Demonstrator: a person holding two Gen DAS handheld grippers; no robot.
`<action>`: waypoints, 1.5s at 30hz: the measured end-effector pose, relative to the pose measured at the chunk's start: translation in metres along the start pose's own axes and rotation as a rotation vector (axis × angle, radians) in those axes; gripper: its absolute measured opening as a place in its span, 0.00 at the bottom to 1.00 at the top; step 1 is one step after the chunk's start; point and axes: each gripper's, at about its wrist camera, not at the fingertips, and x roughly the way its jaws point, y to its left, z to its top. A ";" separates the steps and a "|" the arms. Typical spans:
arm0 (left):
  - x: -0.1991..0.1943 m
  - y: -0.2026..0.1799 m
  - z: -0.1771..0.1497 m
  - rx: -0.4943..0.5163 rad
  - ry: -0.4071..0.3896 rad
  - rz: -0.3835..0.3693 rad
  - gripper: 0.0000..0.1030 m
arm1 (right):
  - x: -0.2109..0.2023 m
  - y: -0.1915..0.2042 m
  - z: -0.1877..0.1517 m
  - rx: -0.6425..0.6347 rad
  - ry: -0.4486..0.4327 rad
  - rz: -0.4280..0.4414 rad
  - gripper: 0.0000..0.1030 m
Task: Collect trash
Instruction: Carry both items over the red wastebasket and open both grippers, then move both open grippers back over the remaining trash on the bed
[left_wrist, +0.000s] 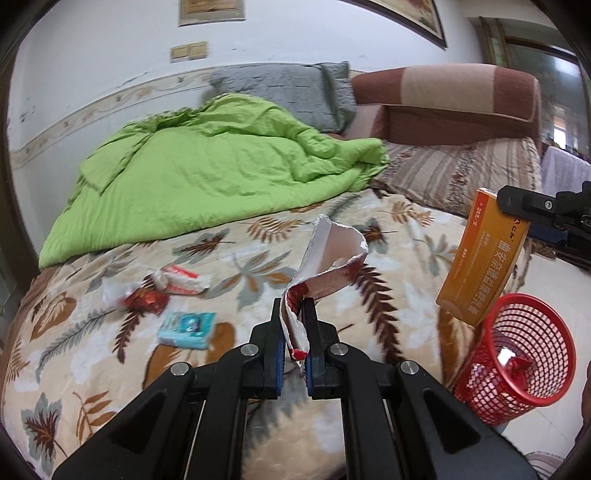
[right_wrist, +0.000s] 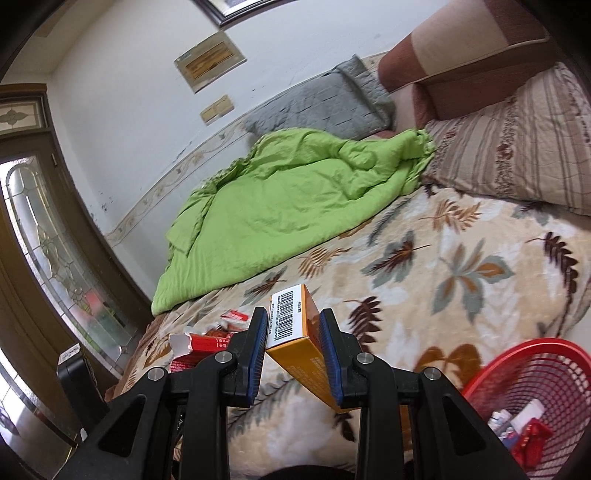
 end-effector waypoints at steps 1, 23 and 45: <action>0.000 -0.006 0.002 0.006 0.001 -0.011 0.07 | -0.005 -0.005 0.001 0.005 -0.005 -0.008 0.30; 0.013 -0.134 0.031 0.056 0.143 -0.398 0.07 | -0.106 -0.122 0.002 0.155 -0.095 -0.269 0.30; 0.012 -0.156 0.021 0.034 0.240 -0.538 0.48 | -0.105 -0.136 -0.005 0.174 -0.023 -0.336 0.55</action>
